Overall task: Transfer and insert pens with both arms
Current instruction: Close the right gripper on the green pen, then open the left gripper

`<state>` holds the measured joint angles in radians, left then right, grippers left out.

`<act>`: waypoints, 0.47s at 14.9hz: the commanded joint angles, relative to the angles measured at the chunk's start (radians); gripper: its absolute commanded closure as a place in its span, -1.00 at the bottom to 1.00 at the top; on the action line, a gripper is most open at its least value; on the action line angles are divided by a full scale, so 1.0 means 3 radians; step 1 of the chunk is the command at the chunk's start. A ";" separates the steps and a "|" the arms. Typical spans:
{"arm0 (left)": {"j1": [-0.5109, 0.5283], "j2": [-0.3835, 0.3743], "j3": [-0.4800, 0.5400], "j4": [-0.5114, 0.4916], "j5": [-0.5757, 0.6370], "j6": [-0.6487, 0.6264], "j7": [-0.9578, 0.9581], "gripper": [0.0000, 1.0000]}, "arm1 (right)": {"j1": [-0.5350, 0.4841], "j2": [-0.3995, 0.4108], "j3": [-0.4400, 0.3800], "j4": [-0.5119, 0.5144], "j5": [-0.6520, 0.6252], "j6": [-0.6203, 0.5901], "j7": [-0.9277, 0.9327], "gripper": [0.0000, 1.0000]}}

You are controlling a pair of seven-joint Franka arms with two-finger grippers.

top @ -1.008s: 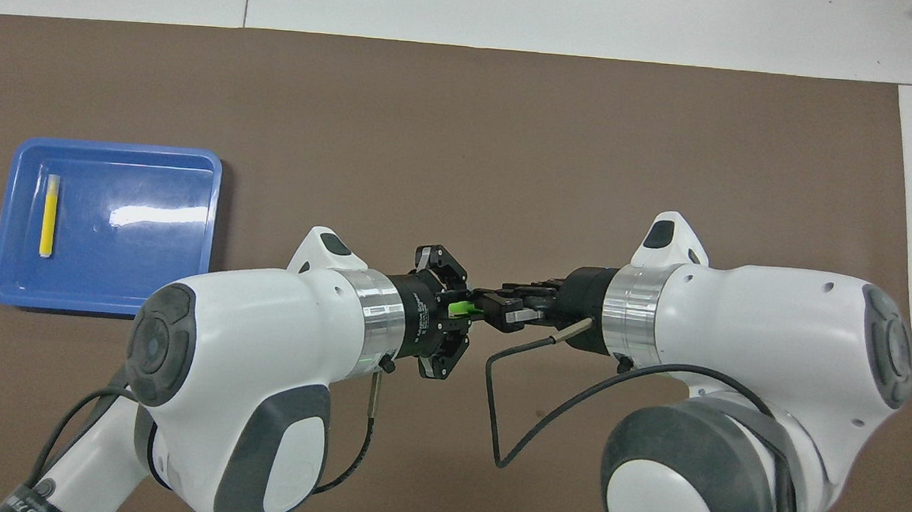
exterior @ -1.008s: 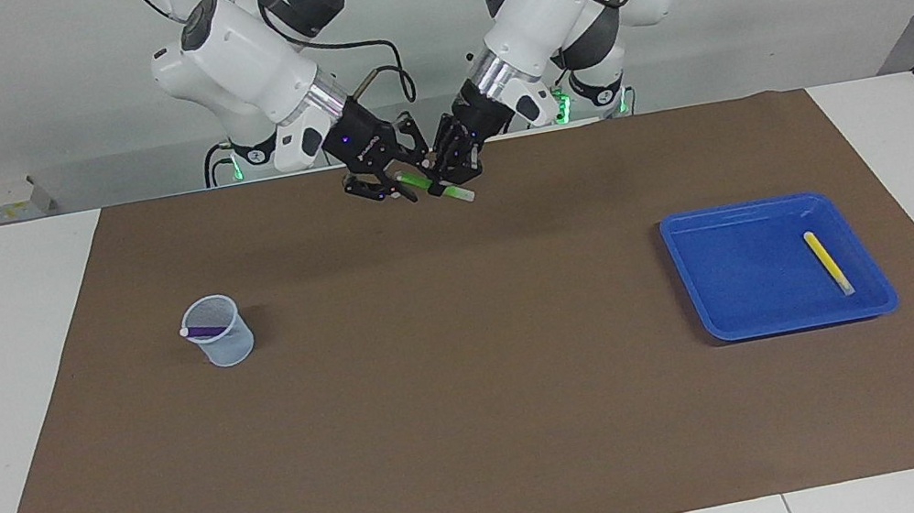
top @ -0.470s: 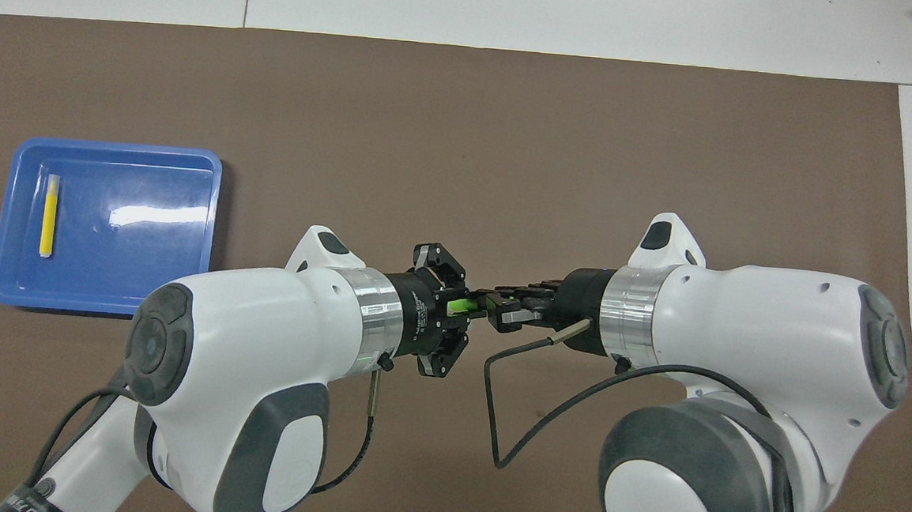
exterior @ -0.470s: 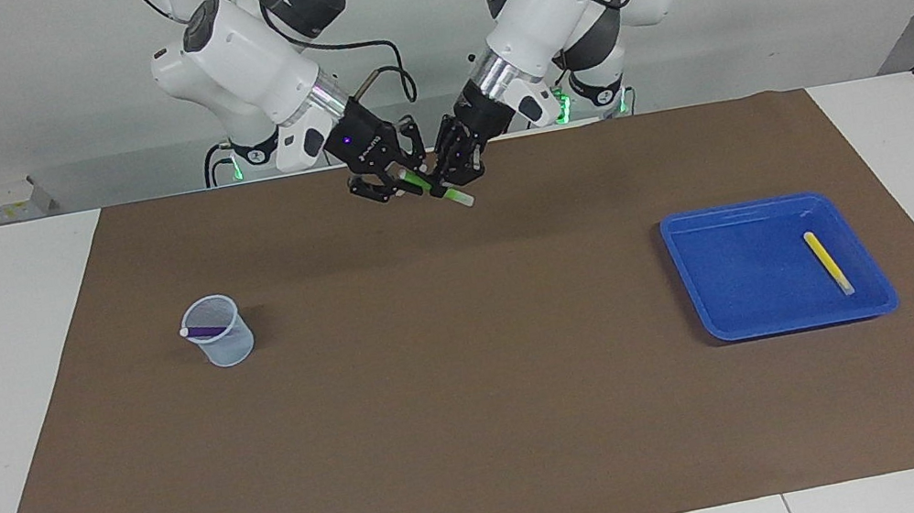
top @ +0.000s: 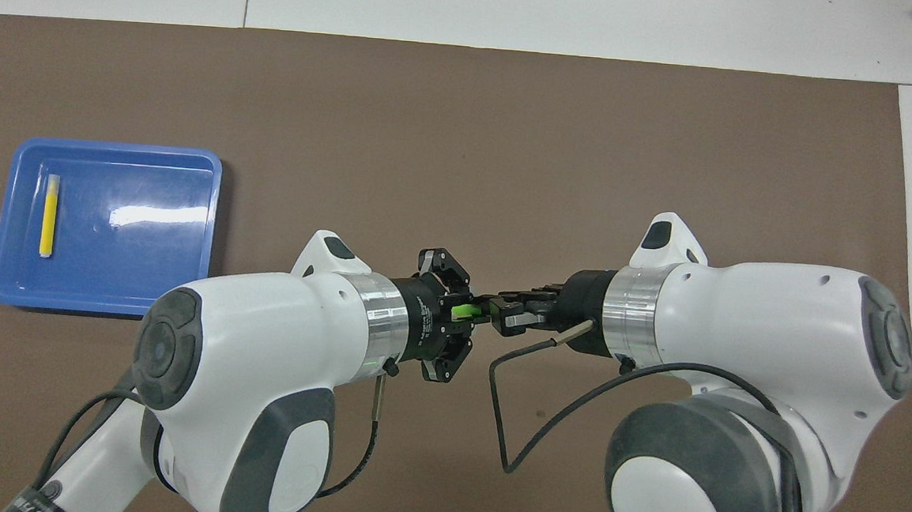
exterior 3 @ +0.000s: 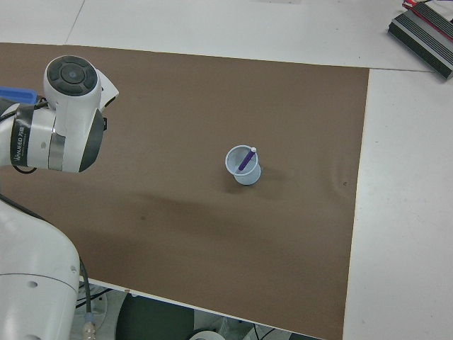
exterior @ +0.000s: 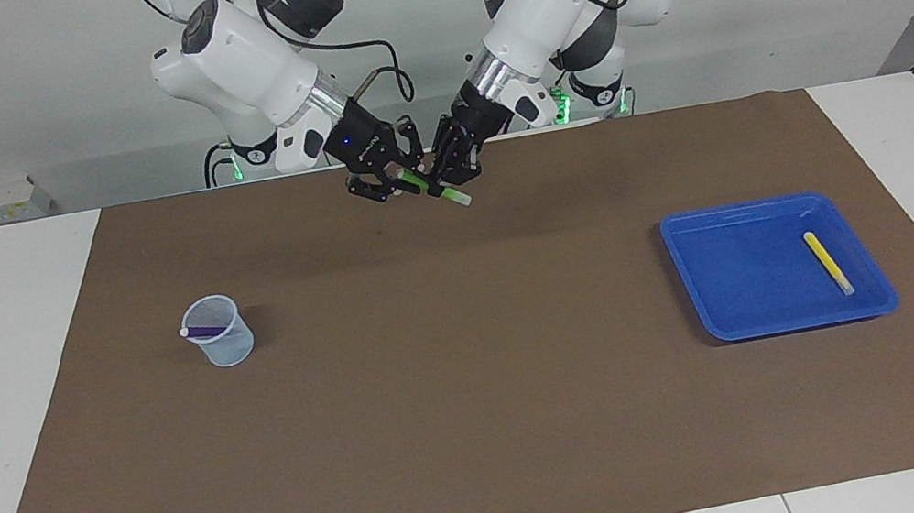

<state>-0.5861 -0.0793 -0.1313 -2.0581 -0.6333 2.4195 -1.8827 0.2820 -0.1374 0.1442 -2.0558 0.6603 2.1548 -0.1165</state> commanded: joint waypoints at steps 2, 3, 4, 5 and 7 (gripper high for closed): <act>0.0052 -0.0068 0.0070 -0.0038 -0.0001 0.0045 -0.0014 -1.00 | -0.0153 0.0003 0.0000 0.0037 -0.0360 -0.0275 0.0051 1.00; 0.0057 -0.0068 0.0085 -0.0038 -0.0001 0.0045 -0.0009 -1.00 | -0.0158 0.0003 0.0000 0.0037 -0.0365 -0.0285 0.0051 1.00; 0.0112 -0.0068 0.0085 -0.0038 -0.0001 0.0045 -0.0009 -1.00 | -0.0168 0.0003 0.0000 0.0042 -0.0370 -0.0305 0.0056 1.00; 0.0169 -0.0068 0.0085 -0.0038 -0.0001 0.0040 -0.0009 -1.00 | -0.0168 0.0003 -0.0005 0.0042 -0.0391 -0.0321 0.0071 1.00; 0.0337 -0.0068 0.0090 -0.0038 -0.0001 0.0039 -0.0004 -1.00 | -0.0168 0.0003 -0.0005 0.0042 -0.0579 -0.0336 0.0173 1.00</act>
<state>-0.5355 -0.0806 -0.1007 -2.0569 -0.6332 2.4277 -1.8824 0.2414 -0.1365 0.1365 -2.0502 0.5407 2.0752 -0.1051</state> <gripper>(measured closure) 0.106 0.780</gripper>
